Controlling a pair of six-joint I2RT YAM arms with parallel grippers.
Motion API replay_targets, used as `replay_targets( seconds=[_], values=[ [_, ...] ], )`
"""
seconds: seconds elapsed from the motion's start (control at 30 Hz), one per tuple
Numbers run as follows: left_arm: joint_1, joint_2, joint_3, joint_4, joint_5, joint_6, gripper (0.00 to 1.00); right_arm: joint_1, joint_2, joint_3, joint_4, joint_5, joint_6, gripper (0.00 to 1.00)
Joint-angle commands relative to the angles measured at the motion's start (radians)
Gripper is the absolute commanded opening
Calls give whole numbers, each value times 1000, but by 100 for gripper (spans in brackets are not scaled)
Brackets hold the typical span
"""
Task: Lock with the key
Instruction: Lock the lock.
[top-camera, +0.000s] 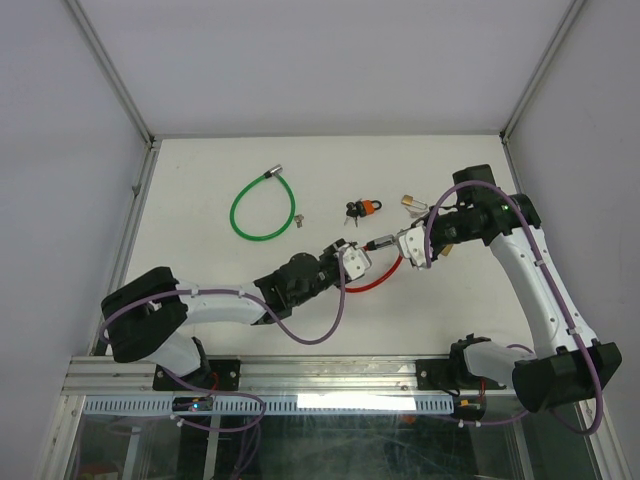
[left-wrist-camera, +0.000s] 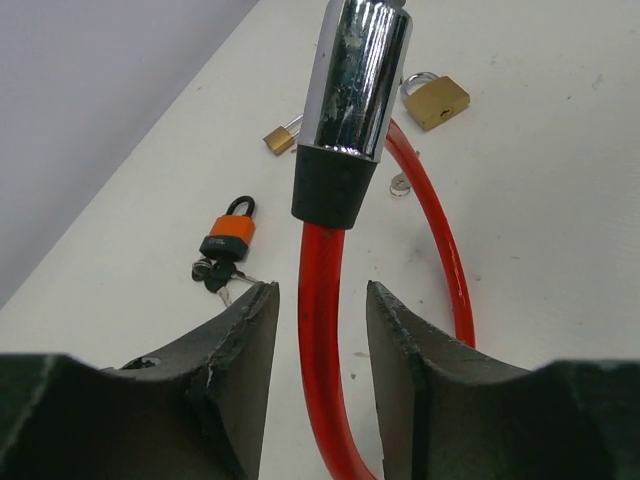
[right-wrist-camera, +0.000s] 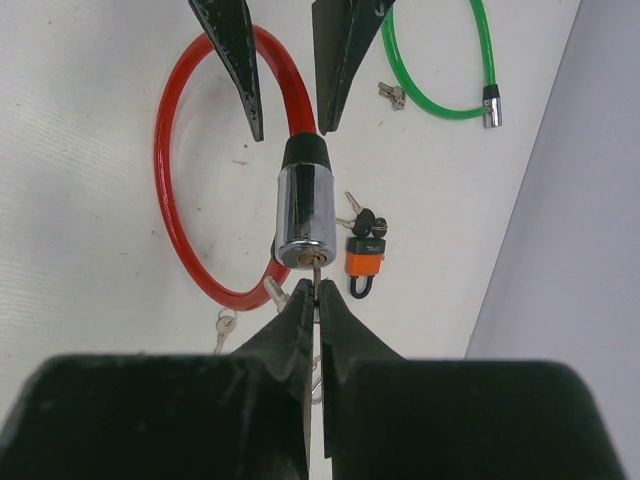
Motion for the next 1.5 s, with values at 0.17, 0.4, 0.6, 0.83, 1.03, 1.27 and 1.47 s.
replay_targets(
  seconds=[0.17,0.4,0.6,0.83,1.03,1.27,1.47],
  values=[
    [31,6,72,3,106,-58,14,5,3,7,-23,4,23,0],
    [151,-57,76,-106,365,-120,0,8,-8,7,-46,20,-68,0],
    [347,-81,183,-282,820,-210,0,8,24,82,-162,46,-269,0],
    [465,-12,357,-502,1120,-238,0,8,42,256,-179,20,-161,0],
    [469,-32,379,-619,1084,-194,0,8,-12,223,-111,26,8,0],
    [440,-62,358,-681,956,-206,0,4,-25,220,-27,21,317,0],
    [380,-119,340,-780,860,-194,0,-1,-62,155,56,-32,485,0]
  ],
)
